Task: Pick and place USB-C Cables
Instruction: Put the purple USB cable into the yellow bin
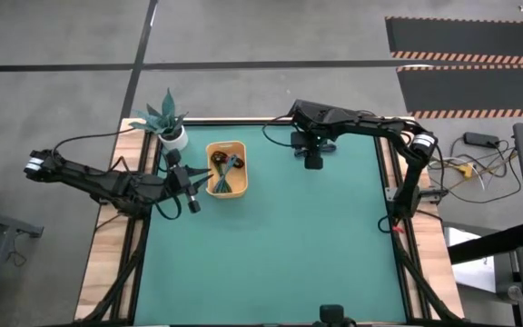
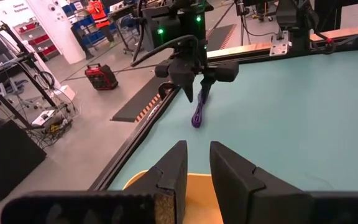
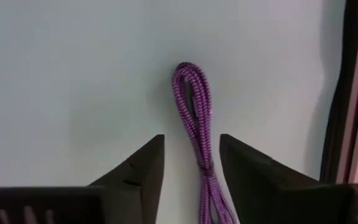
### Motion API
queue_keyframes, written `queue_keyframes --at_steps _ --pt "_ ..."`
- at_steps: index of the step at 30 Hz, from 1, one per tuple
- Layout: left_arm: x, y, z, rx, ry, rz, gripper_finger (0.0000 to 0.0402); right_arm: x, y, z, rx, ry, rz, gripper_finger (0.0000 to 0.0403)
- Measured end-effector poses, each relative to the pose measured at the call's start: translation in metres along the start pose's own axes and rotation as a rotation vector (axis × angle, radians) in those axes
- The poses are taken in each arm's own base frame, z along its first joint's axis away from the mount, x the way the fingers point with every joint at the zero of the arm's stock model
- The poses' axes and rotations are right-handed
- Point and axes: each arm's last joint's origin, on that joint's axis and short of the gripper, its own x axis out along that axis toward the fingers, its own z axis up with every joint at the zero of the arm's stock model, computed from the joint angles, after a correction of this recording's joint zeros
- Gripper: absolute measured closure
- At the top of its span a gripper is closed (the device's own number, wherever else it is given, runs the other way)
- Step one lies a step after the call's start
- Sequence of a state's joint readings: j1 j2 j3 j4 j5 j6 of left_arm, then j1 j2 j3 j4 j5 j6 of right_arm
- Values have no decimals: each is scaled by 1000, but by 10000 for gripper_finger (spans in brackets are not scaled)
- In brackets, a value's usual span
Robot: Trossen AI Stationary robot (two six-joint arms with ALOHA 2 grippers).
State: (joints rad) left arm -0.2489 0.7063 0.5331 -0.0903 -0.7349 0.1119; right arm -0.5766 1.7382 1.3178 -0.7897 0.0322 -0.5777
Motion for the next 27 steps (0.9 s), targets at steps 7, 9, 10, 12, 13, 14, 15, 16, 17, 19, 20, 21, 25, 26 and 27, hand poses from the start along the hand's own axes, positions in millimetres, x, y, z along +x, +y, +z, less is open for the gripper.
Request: queue_keyframes --at_steps 7,9,10,12,13,14,15,16,17,19,20,21,25,26,27 --pt "0 0 0 0 0 0 347 2 0 0 1 -9 -12 221" --pt "0 0 0 0 0 0 347 3 0 -1 2 -8 -11 218" --pt "0 0 0 0 0 0 347 3 0 -1 2 -7 -12 218" --pt "0 0 0 0 0 0 347 4 0 -1 2 0 -25 218" --pt "0 0 0 1 0 0 347 6 -1 0 2 2 -24 218" --pt "0 0 0 0 0 0 347 8 -1 -1 3 6 -22 218" --pt "0 0 0 1 0 0 347 11 -2 0 5 9 -20 218" --pt "0 0 0 1 0 0 347 14 -2 0 5 12 -19 218" --pt "0 0 0 1 0 0 347 18 -2 0 5 19 -15 218" --pt "0 0 0 1 0 0 347 26 -3 -1 8 44 -12 218" --pt "0 0 0 1 0 0 347 30 -3 -2 7 60 -17 218" --pt "0 0 0 1 0 0 347 34 -4 -2 12 77 -30 218" --pt "0 0 0 1 0 0 347 45 -6 -4 31 144 -92 218" --pt "0 0 0 1 0 0 347 47 -6 -4 33 148 -89 218" --pt "0 0 0 1 1 0 347 48 -7 -5 35 149 -86 218"
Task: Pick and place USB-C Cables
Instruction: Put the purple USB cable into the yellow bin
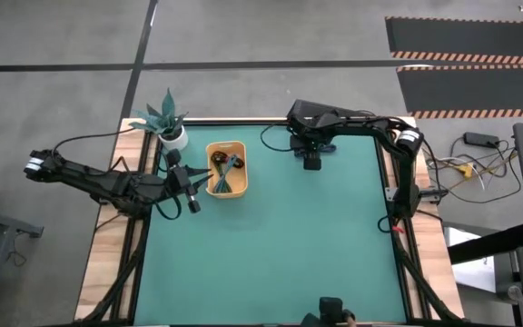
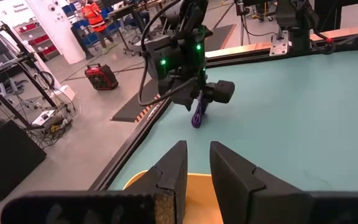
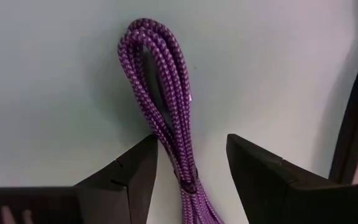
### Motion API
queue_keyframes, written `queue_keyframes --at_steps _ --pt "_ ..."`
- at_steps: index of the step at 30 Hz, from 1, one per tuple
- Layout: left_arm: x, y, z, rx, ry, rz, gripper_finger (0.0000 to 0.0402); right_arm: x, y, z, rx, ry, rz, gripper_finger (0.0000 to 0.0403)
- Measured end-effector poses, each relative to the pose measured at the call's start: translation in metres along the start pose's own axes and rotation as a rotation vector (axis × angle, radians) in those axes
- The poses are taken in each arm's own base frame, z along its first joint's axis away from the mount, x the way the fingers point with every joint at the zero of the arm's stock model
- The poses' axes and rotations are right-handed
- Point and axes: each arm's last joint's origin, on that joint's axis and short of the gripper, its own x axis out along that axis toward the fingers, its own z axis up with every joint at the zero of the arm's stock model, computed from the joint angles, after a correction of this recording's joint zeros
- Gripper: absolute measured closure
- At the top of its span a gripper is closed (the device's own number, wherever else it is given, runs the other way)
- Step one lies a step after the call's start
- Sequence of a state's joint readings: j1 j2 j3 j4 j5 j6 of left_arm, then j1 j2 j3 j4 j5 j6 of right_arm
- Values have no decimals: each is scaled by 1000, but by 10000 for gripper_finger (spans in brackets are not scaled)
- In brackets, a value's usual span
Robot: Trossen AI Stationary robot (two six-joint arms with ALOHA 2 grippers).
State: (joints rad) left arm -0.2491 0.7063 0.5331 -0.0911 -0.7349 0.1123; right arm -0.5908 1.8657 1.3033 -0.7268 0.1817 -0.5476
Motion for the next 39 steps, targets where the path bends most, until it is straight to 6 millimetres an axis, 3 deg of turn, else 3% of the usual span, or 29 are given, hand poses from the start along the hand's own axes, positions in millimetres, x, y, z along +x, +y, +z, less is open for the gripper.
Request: queue_keyframes --at_steps 6,18,25,32,39 --pt "0 0 0 0 0 0 347 1 -1 0 24 -19 32 239" --pt "0 0 0 0 0 0 347 2 -2 -1 37 -43 71 373" --pt "0 0 0 -2 0 0 347 -2 -2 -1 46 -63 90 381" --pt "1 -1 0 0 1 -1 347 -27 -2 -1 119 -182 176 380" --pt "5 -5 -1 5 9 -1 347 -70 5 6 153 -402 226 381"
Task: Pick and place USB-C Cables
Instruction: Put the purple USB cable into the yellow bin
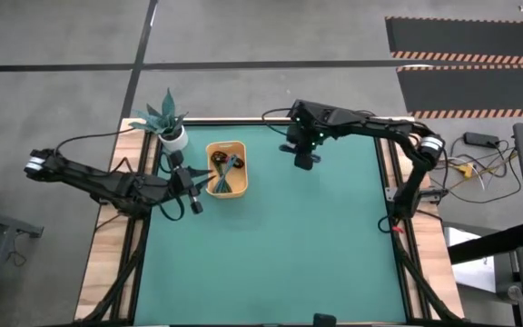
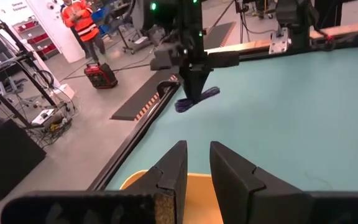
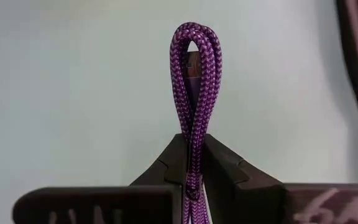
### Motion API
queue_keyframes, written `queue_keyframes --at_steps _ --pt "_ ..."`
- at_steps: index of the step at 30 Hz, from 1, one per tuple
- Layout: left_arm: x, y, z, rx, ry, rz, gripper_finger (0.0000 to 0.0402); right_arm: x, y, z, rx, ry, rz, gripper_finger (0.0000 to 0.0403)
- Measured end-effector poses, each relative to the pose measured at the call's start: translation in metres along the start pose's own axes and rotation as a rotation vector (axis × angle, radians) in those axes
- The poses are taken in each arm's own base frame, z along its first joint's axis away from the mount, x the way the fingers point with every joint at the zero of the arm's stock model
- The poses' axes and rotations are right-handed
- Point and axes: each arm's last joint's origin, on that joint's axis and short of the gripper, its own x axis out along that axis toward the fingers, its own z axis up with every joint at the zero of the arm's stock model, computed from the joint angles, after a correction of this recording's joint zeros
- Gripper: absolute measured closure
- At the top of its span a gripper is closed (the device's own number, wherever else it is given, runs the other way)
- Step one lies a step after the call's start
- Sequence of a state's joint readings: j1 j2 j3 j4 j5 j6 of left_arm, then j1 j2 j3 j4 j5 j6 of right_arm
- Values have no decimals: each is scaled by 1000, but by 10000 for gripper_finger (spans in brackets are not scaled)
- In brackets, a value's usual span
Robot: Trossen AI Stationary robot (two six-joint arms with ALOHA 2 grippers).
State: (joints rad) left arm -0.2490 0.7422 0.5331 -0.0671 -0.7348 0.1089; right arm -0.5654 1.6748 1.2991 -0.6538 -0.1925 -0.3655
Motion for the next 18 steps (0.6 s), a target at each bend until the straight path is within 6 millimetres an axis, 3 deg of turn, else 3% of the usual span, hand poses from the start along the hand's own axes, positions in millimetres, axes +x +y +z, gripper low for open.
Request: queue_keyframes --at_steps 8,18 --pt "7 -6 7 -50 -56 5 347 -27 37 25 -67 -270 49 381" --pt "13 -11 9 -70 -77 7 347 -26 88 24 -121 -648 105 381"
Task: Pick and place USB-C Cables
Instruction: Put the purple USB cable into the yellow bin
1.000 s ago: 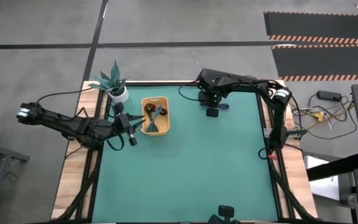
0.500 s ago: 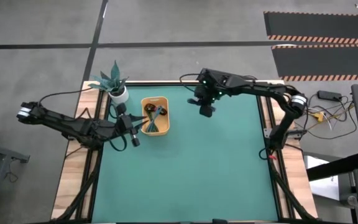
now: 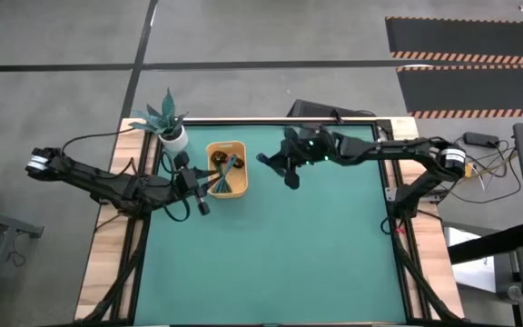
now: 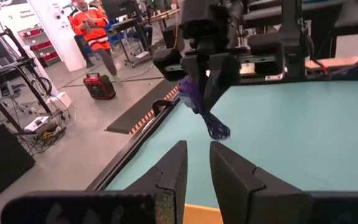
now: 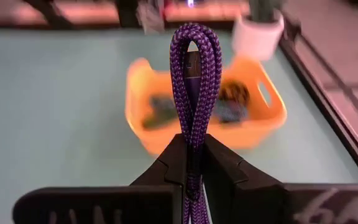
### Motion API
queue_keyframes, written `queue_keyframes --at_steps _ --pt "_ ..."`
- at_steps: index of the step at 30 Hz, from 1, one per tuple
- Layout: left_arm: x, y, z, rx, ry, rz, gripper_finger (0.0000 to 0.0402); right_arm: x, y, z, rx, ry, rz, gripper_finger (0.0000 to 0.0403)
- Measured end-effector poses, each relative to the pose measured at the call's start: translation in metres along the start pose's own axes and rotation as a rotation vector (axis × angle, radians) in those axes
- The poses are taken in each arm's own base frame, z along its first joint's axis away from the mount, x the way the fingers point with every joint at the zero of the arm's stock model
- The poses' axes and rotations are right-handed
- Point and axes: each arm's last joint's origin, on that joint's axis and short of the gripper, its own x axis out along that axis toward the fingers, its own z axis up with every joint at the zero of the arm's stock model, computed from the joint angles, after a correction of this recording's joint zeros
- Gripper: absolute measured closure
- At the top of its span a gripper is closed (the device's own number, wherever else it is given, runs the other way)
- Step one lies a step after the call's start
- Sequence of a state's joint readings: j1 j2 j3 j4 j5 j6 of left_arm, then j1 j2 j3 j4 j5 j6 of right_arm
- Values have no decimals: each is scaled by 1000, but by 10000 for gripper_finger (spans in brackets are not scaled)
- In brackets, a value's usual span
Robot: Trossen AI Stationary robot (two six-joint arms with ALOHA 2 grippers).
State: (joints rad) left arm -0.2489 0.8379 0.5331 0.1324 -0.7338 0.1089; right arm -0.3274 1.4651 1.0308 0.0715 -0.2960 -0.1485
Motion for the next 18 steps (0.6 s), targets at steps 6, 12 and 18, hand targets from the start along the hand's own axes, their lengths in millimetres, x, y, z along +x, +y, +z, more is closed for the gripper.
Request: queue_keyframes --at_steps 6,12,18 --pt "7 -7 1 -18 -25 -7 347 3 20 -2 12 -243 34 381" --pt "14 -12 7 -68 -94 -17 347 5 36 3 0 -403 74 381" --pt "17 -16 12 -107 -153 -91 347 5 49 11 -28 -501 108 381"
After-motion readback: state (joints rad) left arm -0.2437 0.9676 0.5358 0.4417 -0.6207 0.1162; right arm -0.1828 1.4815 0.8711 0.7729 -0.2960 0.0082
